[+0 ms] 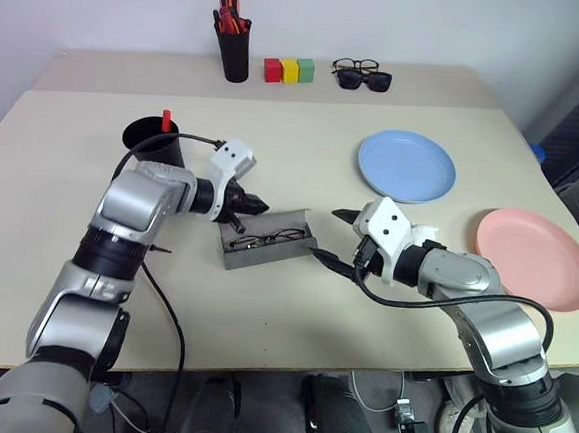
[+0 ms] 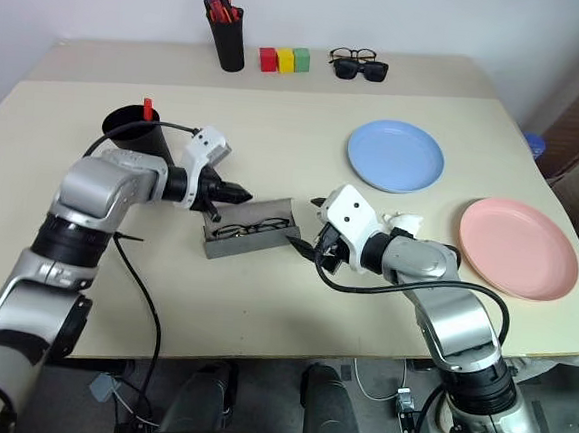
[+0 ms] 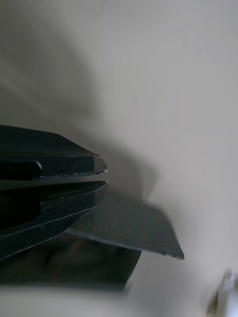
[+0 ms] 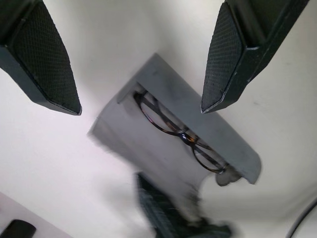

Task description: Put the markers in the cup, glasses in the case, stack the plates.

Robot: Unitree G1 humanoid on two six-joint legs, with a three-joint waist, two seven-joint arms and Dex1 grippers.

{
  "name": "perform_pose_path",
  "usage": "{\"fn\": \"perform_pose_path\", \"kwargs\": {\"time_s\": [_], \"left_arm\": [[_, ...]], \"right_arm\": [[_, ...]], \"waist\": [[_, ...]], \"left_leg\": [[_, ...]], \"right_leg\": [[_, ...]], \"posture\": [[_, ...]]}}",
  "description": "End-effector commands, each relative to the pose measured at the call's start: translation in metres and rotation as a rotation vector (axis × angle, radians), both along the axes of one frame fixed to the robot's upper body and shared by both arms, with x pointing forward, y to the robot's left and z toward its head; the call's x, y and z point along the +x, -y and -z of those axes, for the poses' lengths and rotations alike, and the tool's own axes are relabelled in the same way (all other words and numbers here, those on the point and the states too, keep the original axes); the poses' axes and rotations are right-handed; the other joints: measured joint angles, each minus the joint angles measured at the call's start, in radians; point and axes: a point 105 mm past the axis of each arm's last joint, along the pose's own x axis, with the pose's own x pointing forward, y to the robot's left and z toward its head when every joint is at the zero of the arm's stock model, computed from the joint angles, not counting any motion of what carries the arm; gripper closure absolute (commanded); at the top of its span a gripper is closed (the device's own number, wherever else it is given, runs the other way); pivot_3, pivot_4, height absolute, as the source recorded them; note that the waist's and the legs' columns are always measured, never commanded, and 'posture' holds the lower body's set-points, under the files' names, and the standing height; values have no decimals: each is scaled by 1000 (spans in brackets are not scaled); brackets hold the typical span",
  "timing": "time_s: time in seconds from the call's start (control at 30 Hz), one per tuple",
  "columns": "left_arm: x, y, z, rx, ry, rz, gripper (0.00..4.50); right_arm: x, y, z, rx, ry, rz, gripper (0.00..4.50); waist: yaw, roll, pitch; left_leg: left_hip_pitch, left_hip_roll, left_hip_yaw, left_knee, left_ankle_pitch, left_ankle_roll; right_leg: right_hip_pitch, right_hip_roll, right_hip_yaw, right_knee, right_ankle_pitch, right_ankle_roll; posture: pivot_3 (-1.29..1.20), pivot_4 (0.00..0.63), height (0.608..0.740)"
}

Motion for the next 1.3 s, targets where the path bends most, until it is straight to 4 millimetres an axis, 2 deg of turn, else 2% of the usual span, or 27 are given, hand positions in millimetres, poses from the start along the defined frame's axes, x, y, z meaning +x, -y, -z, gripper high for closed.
{"fn": "perform_pose_path", "kwargs": {"time_s": [0.03,0.13,0.27,0.37,0.43,0.57,0.67,0.73,0.87,1.0,1.07,1.17,1.3], "left_arm": [[-28,4,-5,31,39,98,4284],[-43,-3,8,67,27,114,4284],[-48,-2,1,34,177,168,4284],[-48,-2,-12,-56,360,166,4284],[-47,-5,-14,-92,390,133,4284],[-51,-13,-20,-180,432,70,4284],[-57,-19,-11,-155,436,41,4324],[-62,-20,-8,-157,433,30,4324],[-66,-17,-8,-189,431,15,4324],[-73,-9,-4,-231,387,41,4324],[-72,-4,-3,-241,395,60,4324],[-65,2,-4,-291,397,69,4324],[-62,16,0,-350,386,135,4324]], "right_arm": [[10,8,-18,3,83,35,602],[29,25,-25,-10,109,124,602],[59,48,-26,-56,127,282,602],[82,69,-9,-227,149,389,602],[90,76,-1,-315,168,409,602],[111,90,16,-368,144,489,602],[122,96,19,-383,151,534,1410],[125,96,19,-381,151,543,2421],[126,97,18,-384,163,545,4441],[125,103,5,-428,258,569,4441],[116,110,-12,-434,333,573,4441],[91,130,-33,-444,395,609,4441],[49,161,-39,-496,369,687,4441]], "waist": [[-2,0,0],[0,0,0],[1,0,0],[4,0,0],[6,0,0],[-2,0,0],[-3,1,0],[-1,1,0],[3,1,0],[1,1,0],[2,1,0],[15,2,1],[30,3,0]], "left_leg": [[0,0,0,0,0,0],[1,0,0,0,0,0],[1,0,1,1,0,0],[1,0,1,0,0,0],[0,0,1,1,0,0],[0,0,2,1,0,0],[1,0,2,0,0,0],[1,0,2,0,0,0],[1,0,2,1,0,0],[1,0,2,1,0,0],[1,0,2,1,0,0],[0,0,2,0,0,0],[0,0,2,1,0,0]], "right_leg": [[0,0,0,0,0,0],[0,0,0,0,0,0],[1,-1,1,0,0,0],[0,-1,1,-1,0,0],[0,-1,0,-1,0,0],[0,-1,1,-1,0,0],[0,0,1,0,0,0],[0,0,1,0,0,0],[0,-1,1,0,0,0],[1,-1,1,-1,0,0],[1,-1,1,0,0,0],[1,-1,1,-1,0,0],[1,-1,1,-1,0,0]], "posture": [[0,150,740],[0,150,740],[0,150,740],[0,150,740],[0,150,740],[0,150,740],[0,150,740],[0,150,740],[0,150,740],[0,150,740],[0,150,740],[0,150,740],[0,150,740]]}}
